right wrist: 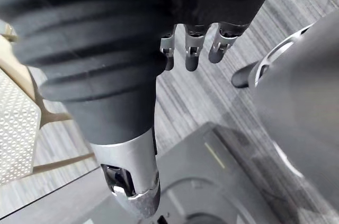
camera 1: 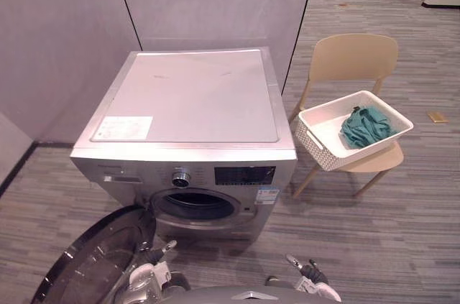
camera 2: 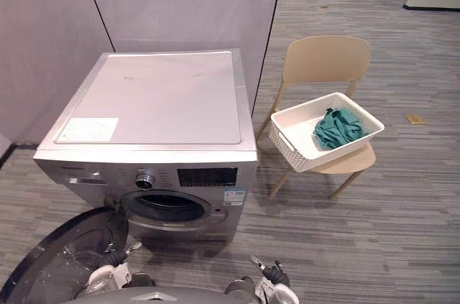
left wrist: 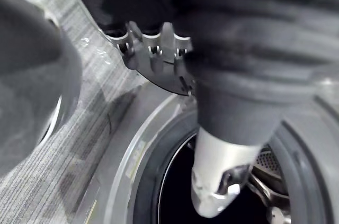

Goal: Pick up the laundry basket with both hands and put the clothes into the washing machine.

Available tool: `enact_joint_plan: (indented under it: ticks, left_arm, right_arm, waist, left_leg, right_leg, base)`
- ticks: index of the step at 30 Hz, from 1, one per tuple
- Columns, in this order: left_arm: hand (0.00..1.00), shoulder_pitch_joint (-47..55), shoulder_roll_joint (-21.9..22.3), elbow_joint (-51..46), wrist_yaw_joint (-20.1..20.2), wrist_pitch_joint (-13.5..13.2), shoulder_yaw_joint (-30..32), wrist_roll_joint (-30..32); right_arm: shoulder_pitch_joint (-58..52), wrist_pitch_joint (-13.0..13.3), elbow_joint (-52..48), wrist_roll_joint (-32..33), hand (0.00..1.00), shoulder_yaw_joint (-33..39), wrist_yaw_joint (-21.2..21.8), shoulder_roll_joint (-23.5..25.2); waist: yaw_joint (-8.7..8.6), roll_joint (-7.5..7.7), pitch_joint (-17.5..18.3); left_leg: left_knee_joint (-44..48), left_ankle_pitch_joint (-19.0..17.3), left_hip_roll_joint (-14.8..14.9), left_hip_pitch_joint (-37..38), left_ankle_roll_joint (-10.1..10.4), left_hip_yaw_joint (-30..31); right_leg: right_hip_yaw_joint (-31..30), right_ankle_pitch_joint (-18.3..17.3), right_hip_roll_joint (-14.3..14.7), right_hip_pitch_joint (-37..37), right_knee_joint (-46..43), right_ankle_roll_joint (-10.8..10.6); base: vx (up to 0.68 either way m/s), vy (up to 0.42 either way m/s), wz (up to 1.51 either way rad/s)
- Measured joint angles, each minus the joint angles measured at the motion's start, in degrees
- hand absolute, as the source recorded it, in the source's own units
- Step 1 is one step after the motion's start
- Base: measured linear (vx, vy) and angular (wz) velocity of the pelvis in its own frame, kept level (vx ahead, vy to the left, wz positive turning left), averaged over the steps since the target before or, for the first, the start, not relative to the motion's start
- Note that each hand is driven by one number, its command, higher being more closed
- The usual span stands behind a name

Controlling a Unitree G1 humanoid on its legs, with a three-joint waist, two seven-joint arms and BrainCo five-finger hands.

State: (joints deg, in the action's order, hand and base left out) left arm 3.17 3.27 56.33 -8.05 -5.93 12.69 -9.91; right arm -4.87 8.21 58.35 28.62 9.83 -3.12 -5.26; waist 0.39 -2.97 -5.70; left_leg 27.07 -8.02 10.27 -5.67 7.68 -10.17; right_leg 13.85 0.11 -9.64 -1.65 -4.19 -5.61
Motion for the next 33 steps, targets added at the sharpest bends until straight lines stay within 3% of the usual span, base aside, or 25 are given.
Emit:
enact_joint_plan:
  ticks: [1, 2, 3, 4, 6, 9, 12, 13, 16, 21, 23, 24, 26, 28, 29, 30, 31, 32, 33]
  left_arm:
    - [0.00, 0.0, -0.1, 1.1, 0.1, 0.0, -0.1, 0.0]
    - [0.00, -0.2, -0.2, 1.5, 0.2, 0.2, 0.2, 0.1]
    - [0.00, -0.2, -0.6, 1.6, 0.3, 0.2, 0.3, 0.2]
    - [0.00, -0.1, -1.4, 1.6, 0.3, 0.2, 0.9, 0.8]
    - [0.00, 0.4, -2.2, 1.9, 0.9, 0.3, 1.0, 1.9]
    - [0.00, 0.3, -2.1, 3.9, 1.8, 0.4, 3.1, 5.2]
    - [0.00, 0.4, -2.0, 6.1, 2.3, 1.0, 3.1, 6.8]
    - [0.00, -0.5, -1.9, 7.0, 2.5, 1.4, 2.8, 7.7]
    - [0.00, -1.0, -2.1, 8.1, 2.5, 2.1, 2.9, 8.9]
    - [0.00, -3.5, -3.3, 7.9, 2.6, 2.0, -1.9, 7.2]
    - [0.00, -3.2, -4.0, 7.9, 2.6, 2.0, -4.4, 7.2]
    - [0.00, -3.1, -3.9, 7.9, 2.6, 2.0, -4.4, 7.2]
    - [0.00, -2.1, -5.0, 7.9, 2.5, 1.9, -4.3, 7.0]
    - [0.00, -0.7, -6.2, 7.8, 2.5, 1.9, -3.2, 5.1]
    - [0.00, -0.9, -6.6, 7.9, 2.4, 1.8, -2.5, 4.9]
    - [0.00, -0.2, -6.9, 7.9, 2.4, 1.8, -1.5, 3.8]
    - [0.00, -0.2, -6.7, 7.1, 2.7, 1.8, -0.4, 1.7]
    - [0.00, -0.4, -6.6, 6.5, 2.6, 1.5, 0.3, 1.0]
    - [0.00, -0.5, -6.4, 5.2, 2.5, 0.7, 0.6, 0.6]
  right_arm:
    - [0.2, 0.0, 0.3, -0.4, 0.00, 0.0, 0.0, 0.0]
    - [0.9, -0.2, 1.3, -1.4, 0.00, 0.0, 0.0, 0.5]
    - [0.7, -0.6, 1.1, -2.1, 0.00, 0.0, 0.1, 0.6]
    - [0.6, -1.1, 1.2, -2.5, 0.00, -0.1, 0.2, 1.5]
    - [0.1, -1.2, 1.1, -4.3, 0.00, -0.1, 0.2, 2.4]
    - [-1.3, -1.2, 0.9, -4.3, 0.00, -0.2, 0.8, 2.3]
    - [-1.2, -1.1, 0.9, -4.3, 0.00, 0.0, 1.4, 1.0]
    - [-1.0, -1.1, 1.0, -5.0, 0.00, 1.0, 1.4, 0.6]
    - [-1.3, -1.2, 1.3, -6.3, 0.00, 4.8, 1.3, 0.2]
    - [-1.9, -2.4, 5.9, -6.4, 0.00, 10.7, 1.3, 0.3]
    - [-2.8, -3.4, 6.1, -6.1, 0.00, 12.3, 1.3, 1.0]
    - [-2.7, -3.5, 6.2, -6.1, 0.00, 13.4, 1.3, 1.1]
    - [-2.8, -3.6, 7.1, -6.5, 0.00, 13.8, 1.3, 1.2]
    - [-2.9, -3.7, 7.9, -6.6, 0.00, 12.9, 1.3, 1.5]
    - [-2.7, -3.7, 7.9, -6.5, 0.00, 12.8, 1.3, 1.5]
    - [-2.5, -3.3, 7.8, -6.4, 0.00, 12.8, 1.2, 1.2]
    - [-2.3, -3.0, 7.9, -6.3, 0.00, 12.1, 1.2, 0.5]
    - [-1.8, -2.9, 7.8, -6.2, 0.00, 11.5, 1.2, 0.2]
    - [-1.0, -2.8, 7.7, -6.1, 0.00, 11.1, 1.1, -0.3]
  waist:
    - [0.12, -0.30, 0.2]
    - [0.39, 0.10, 0.5]
    - [0.58, 0.40, 0.4]
    - [0.96, 2.09, 1.0]
    - [0.92, 3.21, 1.7]
    - [0.68, 2.74, 2.1]
    - [0.87, 1.45, 2.4]
    - [0.39, 0.62, 1.7]
    - [-0.99, 0.13, 0.8]
    - [-1.86, 1.73, -0.4]
    - [-1.70, 2.06, -0.7]
    - [-1.61, 0.56, -0.4]
    - [-2.11, 1.08, -0.5]
    - [-1.44, 2.39, -0.1]
    - [-0.99, 2.51, -0.1]
    - [-0.94, 2.38, -0.1]
    - [-0.94, 2.15, -0.6]
    - [-0.65, 2.39, -0.8]
    - [-0.22, 2.28, -1.8]
  left_leg:
    - [-3.9, -3.4, -1.3, 2.3, -0.1, 2.0]
    - [-7.4, -5.6, -2.6, 4.3, -2.2, 3.4]
    - [-8.8, -5.7, -3.5, 4.5, -2.4, 3.4]
    - [-10.3, -5.1, -4.5, 5.1, -3.3, 2.6]
    - [-12.4, -4.4, -5.0, 6.7, -3.6, 0.9]
    - [-16.4, -3.8, -5.6, 10.4, -3.7, -2.6]
    - [-17.5, -3.2, -4.3, 10.9, -3.9, -7.6]
    - [-17.6, -2.9, -3.7, 11.2, -4.1, -9.5]
    - [-18.4, -2.3, -4.1, 13.7, -4.9, -9.5]
    - [-19.2, -1.9, -5.5, 14.7, -4.9, -6.5]
    - [-19.3, -1.3, -3.9, 13.2, -3.9, -7.6]
    - [-19.2, -1.2, -2.8, 12.5, -3.5, -8.0]
    - [-18.1, -1.0, 1.1, 11.9, -1.0, -9.1]
    - [-15.1, -2.5, 5.2, 11.7, 2.0, -10.5]
    - [-13.4, -2.8, 7.2, 11.7, 2.3, -10.8]
    - [-7.1, -2.2, 11.0, 10.0, -0.8, -9.5]
    - [3.1, 0.7, 14.0, 4.5, -8.6, -6.8]
    - [8.4, 2.2, 15.4, 1.9, -11.7, -6.0]
    - [17.2, 1.5, 16.6, -1.6, -12.1, -4.6]
  right_leg:
    - [-1.4, 0.2, 1.3, -0.5, 1.4, -0.1]
    - [-3.5, 1.4, 1.9, -0.5, 2.6, -0.7]
    - [-4.6, 1.8, 1.9, -0.6, 3.7, -0.3]
    - [-6.4, 3.1, 1.7, -1.0, 5.4, 0.3]
    - [-7.2, 4.1, 1.0, -1.3, 6.3, 1.5]
    - [-9.2, 5.0, 0.7, -0.9, 6.0, 1.2]
    - [-9.7, 4.9, 2.2, 6.8, -2.8, 1.0]
    - [-6.2, 4.7, 2.3, 10.4, -7.0, 1.8]
    - [-2.7, 2.8, 1.0, 10.7, -10.9, 4.5]
    - [-3.3, -0.6, -1.2, 10.6, -12.7, 2.4]
    - [0.5, -3.2, -1.1, 10.3, -10.6, 2.2]
    - [1.7, -2.9, -0.9, 10.7, -11.4, 1.7]
    - [2.2, -8.8, -0.6, 12.3, -21.9, 2.1]
    - [2.6, -11.0, 1.8, 8.9, -19.8, 3.3]
    - [2.9, -11.4, 3.4, 7.9, -17.9, 3.1]
    - [3.1, -11.0, 7.0, 6.7, -15.6, 4.3]
    - [2.9, -10.4, 9.4, 5.4, -12.8, 5.9]
    - [2.6, -9.8, 10.5, 4.4, -11.4, 6.8]
    - [1.5, -8.8, 12.2, 2.3, -9.5, 7.0]
  base:
    - [0.00, 0.173, -0.29]
    - [0.01, 0.161, -0.36]
    - [0.02, 0.167, -0.45]
    - [0.04, 0.119, -0.40]
    - [0.07, 0.092, -0.37]
    - [0.10, 0.048, -0.52]
    - [0.12, 0.032, -0.95]
    - [0.10, -0.003, -0.72]
    - [0.04, -0.041, -0.36]
    - [-0.09, -0.042, 0.13]
    - [-0.24, -0.121, -0.18]
    - [-0.16, -0.121, -0.26]
    - [-0.09, -0.275, -0.33]
    - [0.03, -0.336, -0.56]
    - [0.11, -0.352, -0.75]
    - [0.10, -0.398, -0.62]
    - [0.09, -0.420, -0.54]
    - [0.08, -0.443, -0.53]
    - [0.11, -0.381, -0.62]
